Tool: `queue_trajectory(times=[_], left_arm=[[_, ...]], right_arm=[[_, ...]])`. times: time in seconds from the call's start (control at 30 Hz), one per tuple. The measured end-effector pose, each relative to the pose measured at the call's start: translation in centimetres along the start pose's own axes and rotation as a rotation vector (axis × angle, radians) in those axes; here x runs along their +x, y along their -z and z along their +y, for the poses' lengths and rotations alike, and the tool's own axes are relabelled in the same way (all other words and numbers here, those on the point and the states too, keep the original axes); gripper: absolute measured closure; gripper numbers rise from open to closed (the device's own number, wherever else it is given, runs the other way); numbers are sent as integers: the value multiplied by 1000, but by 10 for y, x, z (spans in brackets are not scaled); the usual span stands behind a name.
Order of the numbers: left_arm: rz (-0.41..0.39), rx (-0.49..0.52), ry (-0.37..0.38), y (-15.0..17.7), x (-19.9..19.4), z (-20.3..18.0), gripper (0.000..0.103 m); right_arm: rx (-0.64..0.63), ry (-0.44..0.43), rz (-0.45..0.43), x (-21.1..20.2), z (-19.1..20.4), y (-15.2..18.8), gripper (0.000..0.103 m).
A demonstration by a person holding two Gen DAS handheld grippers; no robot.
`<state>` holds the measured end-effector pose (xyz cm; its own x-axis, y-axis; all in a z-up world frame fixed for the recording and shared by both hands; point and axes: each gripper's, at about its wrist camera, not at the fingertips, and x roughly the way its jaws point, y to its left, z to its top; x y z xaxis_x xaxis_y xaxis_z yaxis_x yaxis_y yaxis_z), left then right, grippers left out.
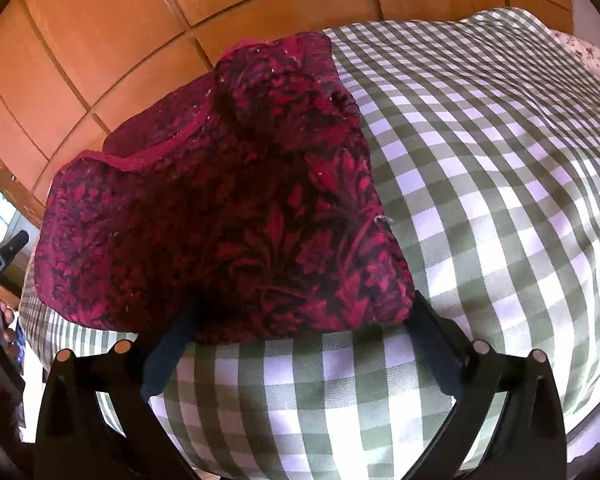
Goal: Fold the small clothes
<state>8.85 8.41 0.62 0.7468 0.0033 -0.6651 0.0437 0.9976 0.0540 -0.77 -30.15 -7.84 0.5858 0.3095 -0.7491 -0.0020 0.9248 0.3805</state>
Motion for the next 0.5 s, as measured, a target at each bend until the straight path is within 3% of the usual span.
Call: queue_trajectory(times=[0.1, 0.27, 0.5], left_arm=[[33, 11, 22, -2, 4, -2, 4], [61, 93, 53, -2, 6, -15, 4], [99, 106, 99, 2, 15, -19, 4]], right_arm=[[-40, 1, -20, -4, 5, 5, 2], [-58, 18, 38, -11, 9, -1, 2], [-7, 10, -44, -40, -3, -19, 3]])
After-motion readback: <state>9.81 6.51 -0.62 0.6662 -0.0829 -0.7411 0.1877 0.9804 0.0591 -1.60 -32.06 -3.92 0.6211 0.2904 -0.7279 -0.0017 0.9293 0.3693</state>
